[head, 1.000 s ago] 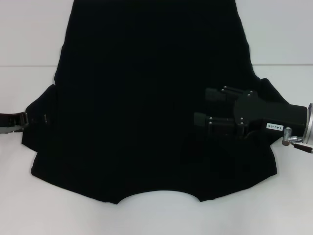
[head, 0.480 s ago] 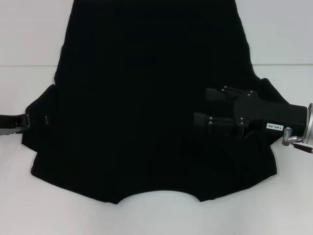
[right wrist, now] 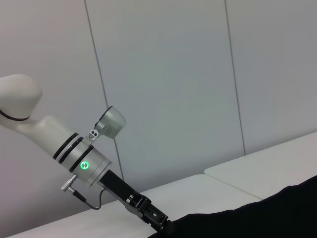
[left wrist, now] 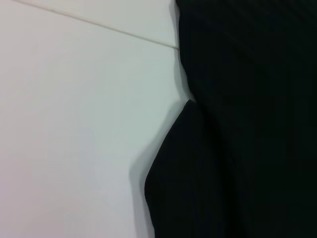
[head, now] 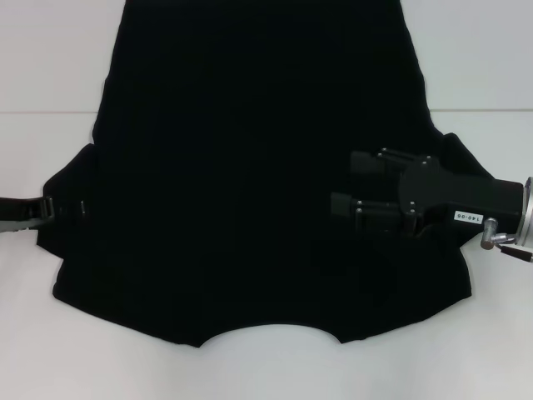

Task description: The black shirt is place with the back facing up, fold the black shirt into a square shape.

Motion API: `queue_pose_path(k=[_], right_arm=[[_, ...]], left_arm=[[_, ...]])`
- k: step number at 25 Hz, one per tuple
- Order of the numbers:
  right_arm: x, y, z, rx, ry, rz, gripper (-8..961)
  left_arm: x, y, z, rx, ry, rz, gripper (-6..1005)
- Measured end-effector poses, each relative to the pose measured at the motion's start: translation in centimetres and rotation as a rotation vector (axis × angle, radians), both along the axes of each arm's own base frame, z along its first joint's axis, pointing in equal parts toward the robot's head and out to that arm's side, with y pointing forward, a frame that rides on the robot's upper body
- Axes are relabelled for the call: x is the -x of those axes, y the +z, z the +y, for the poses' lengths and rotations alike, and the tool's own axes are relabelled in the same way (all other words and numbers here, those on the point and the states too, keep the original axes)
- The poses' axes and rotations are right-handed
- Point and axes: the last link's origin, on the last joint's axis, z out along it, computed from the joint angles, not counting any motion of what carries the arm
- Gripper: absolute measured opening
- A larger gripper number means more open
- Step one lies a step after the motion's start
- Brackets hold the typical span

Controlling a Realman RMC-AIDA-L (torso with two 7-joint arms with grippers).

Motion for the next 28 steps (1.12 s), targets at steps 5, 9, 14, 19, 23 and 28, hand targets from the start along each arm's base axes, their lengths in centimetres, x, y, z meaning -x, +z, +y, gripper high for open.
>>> queue_pose_path(k=[5, 9, 14, 19, 23, 28], right_arm=[[0.0, 0.0, 0.0, 0.0, 0.001, 0.001, 877], [0.0, 0.0, 0.0, 0.0, 0.001, 0.003, 877], [0.1, 0.0, 0.0, 0.0, 0.002, 0.003, 877], [0.1, 0.1, 0.0, -0.001, 0.002, 0.002, 878], [0.0, 0.1, 0.0, -0.001, 0.002, 0.002, 876], [0.0, 0.1, 0.0, 0.0, 0.003, 0.004, 877]], left_arm=[[0.1, 0.2, 0.1, -0.013, 0.0, 0.007, 905], [0.2, 0.3, 0.1, -0.019, 0.002, 0.017, 905], [0.4, 0.3, 0.1, -0.017, 0.005, 0.032, 905], [0.3, 0.0, 0.1, -0.004, 0.001, 0.038, 904], [-0.1, -0.7, 0.1, 0.029, -0.017, 0.049, 904], [-0.7, -1.0, 0.3, 0.055, -0.038, 0.056, 904]])
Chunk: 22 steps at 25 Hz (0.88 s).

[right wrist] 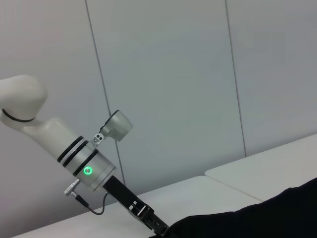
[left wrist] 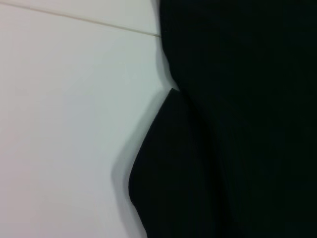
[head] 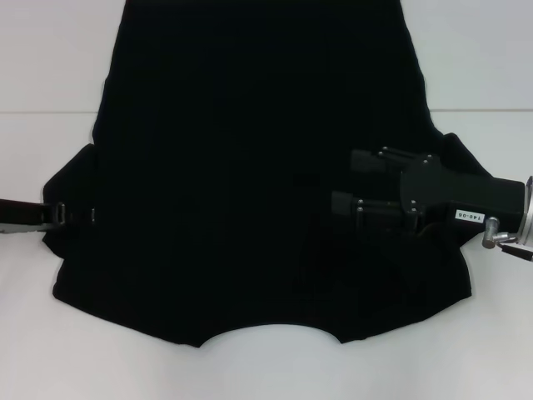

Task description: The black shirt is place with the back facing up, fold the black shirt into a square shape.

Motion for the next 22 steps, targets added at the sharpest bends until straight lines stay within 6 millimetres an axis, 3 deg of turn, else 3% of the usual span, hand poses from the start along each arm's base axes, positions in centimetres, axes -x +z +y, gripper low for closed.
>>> queue_pose_path(k=[10, 22], right_arm=[[-0.08, 0.05, -0.08, 0.0, -0.001, 0.002, 877], [-0.05, 0.14, -0.02, -0.004, 0.002, -0.001, 877]], left_arm=[[-0.04, 0.14, 0.18, 0.0, -0.013, 0.021, 836], [0.4, 0.34, -0.04, -0.004, -0.009, 0.031, 568]])
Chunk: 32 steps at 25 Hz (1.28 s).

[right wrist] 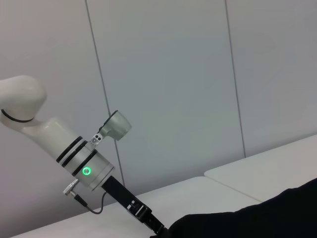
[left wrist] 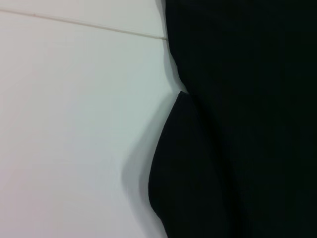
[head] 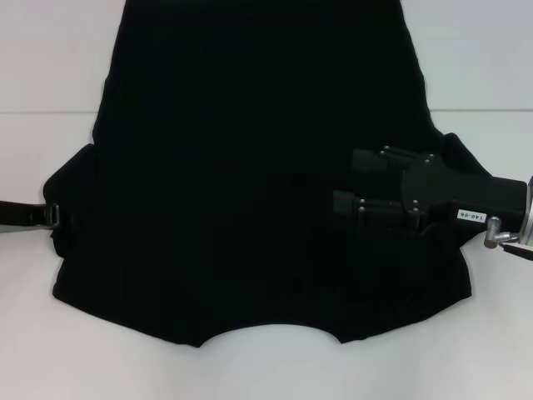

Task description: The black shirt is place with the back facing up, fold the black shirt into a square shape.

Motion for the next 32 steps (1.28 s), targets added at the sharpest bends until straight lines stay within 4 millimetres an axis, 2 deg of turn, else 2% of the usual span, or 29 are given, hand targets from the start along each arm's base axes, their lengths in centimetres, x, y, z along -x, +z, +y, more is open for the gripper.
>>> queue_pose_path(k=[13, 22, 26, 32], right_arm=[[-0.1, -0.1, -0.1, 0.003, -0.005, 0.004, 878], [0.0, 0.1, 0.1, -0.018, -0.014, 0.026, 878], [0.0, -0.1, 0.2, -0.02, -0.025, 0.031, 878], [0.1, -0.4, 0.3, -0.015, -0.031, 0.034, 878]], left_arm=[[0.0, 0.2, 0.1, 0.019, -0.003, 0.021, -2], [-0.1, 0.9, 0.3, -0.001, -0.011, 0.033, -1], [0.6, 2.0, 0.0, -0.045, 0.004, 0.037, -1], [1.2, 2.5, -0.4, -0.058, 0.015, 0.036, -1]])
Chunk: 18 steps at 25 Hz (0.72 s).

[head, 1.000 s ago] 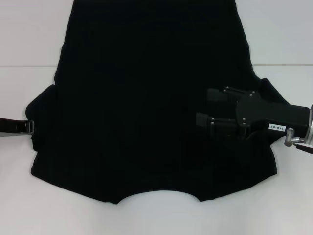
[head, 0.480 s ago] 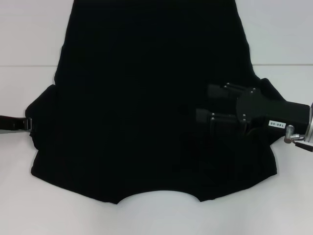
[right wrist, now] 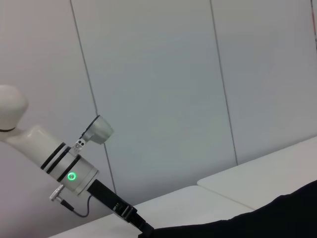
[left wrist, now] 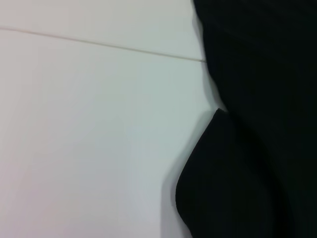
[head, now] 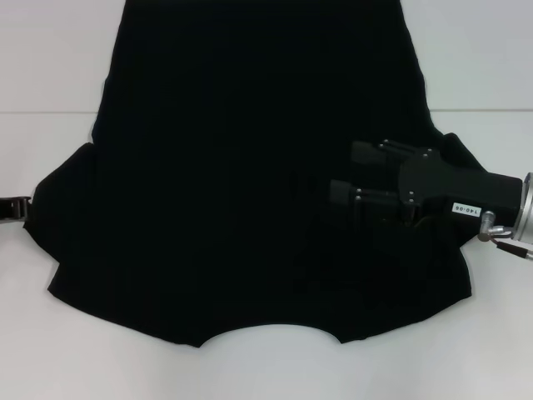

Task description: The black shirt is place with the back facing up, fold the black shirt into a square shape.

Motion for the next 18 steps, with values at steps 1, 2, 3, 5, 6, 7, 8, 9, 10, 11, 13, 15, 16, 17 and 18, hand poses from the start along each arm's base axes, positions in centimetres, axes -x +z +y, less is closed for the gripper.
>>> queue_pose_path(k=[1, 2, 3, 5, 6, 7, 8, 9, 10, 11, 13, 15, 16, 17, 18], right_arm=[[0.0, 0.0, 0.0, 0.0, 0.0, 0.0, 877], [0.1, 0.0, 0.0, 0.001, 0.002, -0.001, 877], [0.1, 0.0, 0.1, 0.001, 0.003, -0.001, 877], [0.1, 0.0, 0.2, -0.002, 0.001, -0.003, 877], [0.1, 0.0, 0.2, -0.004, -0.002, -0.004, 877], [0.1, 0.0, 0.3, -0.006, -0.005, -0.005, 877], [0.1, 0.0, 0.3, -0.009, -0.008, -0.005, 877], [0.0, 0.1, 0.4, -0.011, -0.01, -0.006, 877], [0.0, 0.1, 0.4, -0.013, -0.011, -0.006, 877], [0.0, 0.1, 0.4, -0.014, -0.011, -0.007, 877], [0.1, 0.1, 0.5, -0.013, -0.01, -0.009, 877], [0.1, 0.1, 0.5, -0.013, -0.009, -0.011, 877], [0.1, 0.0, 0.6, -0.015, -0.01, -0.013, 877], [0.1, 0.0, 0.6, -0.018, -0.012, -0.016, 877], [0.0, 0.0, 0.7, -0.022, -0.016, -0.019, 877]], left_arm=[[0.1, 0.1, -0.1, -0.001, 0.002, 0.001, -1], [0.2, 0.2, -0.2, -0.004, 0.004, 0.003, 0], [0.3, 0.3, -0.3, -0.007, 0.006, 0.005, 0], [0.5, 0.5, -0.5, -0.022, 0.012, -0.003, 0], [0.7, 0.7, -0.7, -0.036, 0.018, -0.014, 0], [0.7, 0.9, -0.7, -0.044, 0.022, -0.024, 0], [0.8, 0.9, -0.8, -0.047, 0.024, -0.03, 0], [0.8, 0.9, -0.8, -0.049, 0.024, -0.035, 0], [0.8, 0.9, -0.9, -0.049, 0.026, -0.036, 0], [0.9, 0.9, -0.9, -0.049, 0.027, -0.036, 1], [1.0, 0.9, -1.1, -0.053, 0.032, -0.037, 1], [1.3, 1.0, -1.2, -0.067, 0.04, -0.04, 1], [1.5, 1.2, -1.3, -0.077, 0.044, -0.043, 1], [1.7, 1.5, -1.4, -0.094, 0.05, -0.048, 1], [1.8, 1.6, -1.4, -0.104, 0.052, -0.052, 1]])
